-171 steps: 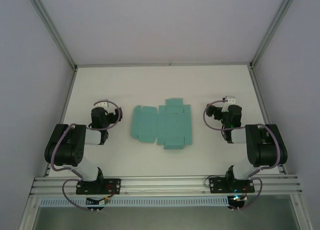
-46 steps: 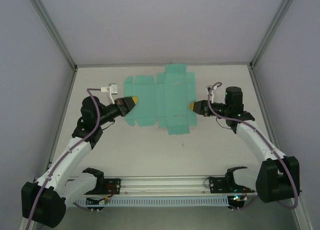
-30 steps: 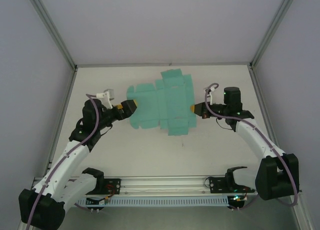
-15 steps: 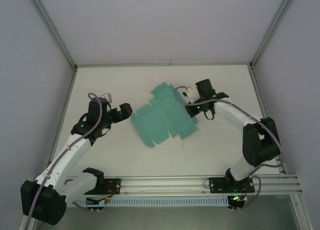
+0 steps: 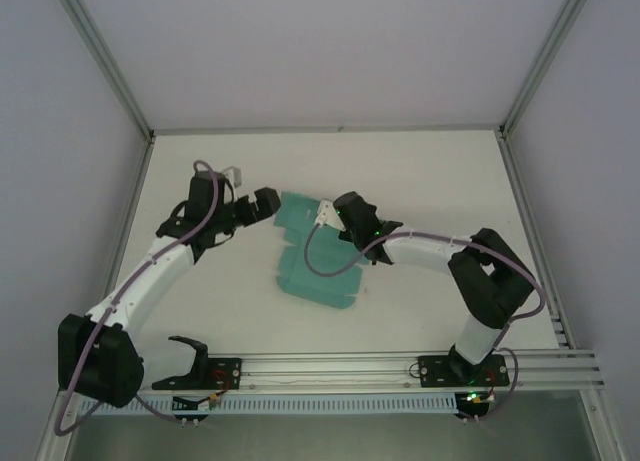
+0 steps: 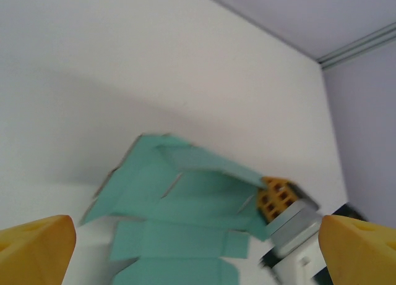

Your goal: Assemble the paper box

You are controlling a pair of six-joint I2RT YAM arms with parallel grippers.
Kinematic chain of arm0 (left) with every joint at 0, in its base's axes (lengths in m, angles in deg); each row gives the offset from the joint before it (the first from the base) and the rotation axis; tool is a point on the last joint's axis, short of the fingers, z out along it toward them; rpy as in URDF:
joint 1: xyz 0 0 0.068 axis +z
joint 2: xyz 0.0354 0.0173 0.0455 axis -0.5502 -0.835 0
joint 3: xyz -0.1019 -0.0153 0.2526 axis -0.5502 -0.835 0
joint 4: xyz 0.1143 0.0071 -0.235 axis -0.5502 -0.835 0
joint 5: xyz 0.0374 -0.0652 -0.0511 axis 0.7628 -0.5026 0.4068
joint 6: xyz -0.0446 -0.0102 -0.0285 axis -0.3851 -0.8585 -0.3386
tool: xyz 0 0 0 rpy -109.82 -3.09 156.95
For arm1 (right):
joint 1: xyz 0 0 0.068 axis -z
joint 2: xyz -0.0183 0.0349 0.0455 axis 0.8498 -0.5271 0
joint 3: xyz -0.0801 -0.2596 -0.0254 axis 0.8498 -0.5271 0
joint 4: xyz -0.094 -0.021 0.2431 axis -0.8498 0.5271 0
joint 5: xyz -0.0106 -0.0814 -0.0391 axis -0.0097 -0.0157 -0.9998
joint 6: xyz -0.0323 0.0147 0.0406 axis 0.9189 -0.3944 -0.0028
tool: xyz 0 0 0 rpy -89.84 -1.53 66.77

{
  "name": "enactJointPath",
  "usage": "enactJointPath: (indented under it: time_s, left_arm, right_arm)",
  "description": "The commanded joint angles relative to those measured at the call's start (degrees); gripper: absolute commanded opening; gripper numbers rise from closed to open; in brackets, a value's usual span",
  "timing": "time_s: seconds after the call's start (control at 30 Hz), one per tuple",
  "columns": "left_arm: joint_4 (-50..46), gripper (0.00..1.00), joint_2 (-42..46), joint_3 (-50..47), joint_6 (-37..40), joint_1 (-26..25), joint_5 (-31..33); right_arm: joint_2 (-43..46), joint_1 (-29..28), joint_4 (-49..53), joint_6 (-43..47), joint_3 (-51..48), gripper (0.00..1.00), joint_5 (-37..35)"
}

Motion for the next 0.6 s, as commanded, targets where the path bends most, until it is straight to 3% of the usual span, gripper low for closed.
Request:
enactJointPath:
  time_s: [0.0,0.17,0.5,0.57]
  left_arm:
    - [0.67,1.00,-4.72,4.77,-2.75,-0.60,-5.40]
    - [-1.36,0.96,-12.54,10.97,-1.45,-2.59,-6.52]
    - [0.28,0.72,-21.92,13.29,-0.11,-4.21,-11.24]
    - [0.98,0.63,-22.42,12.87,-0.01,-4.60,-11.94]
  right_arm:
    - [0.04,-1.01,-8.22,2.81,-1.22,0.00,-2.96]
    - [0.49,-1.67,-8.54,1.28,-2.19,0.00,-3.30]
    - [1.49,-2.56,-9.25,-0.75,-4.22,0.00,-2.13]
    - [1.67,-2.54,-9.14,-1.69,-4.41,0.00,-1.54]
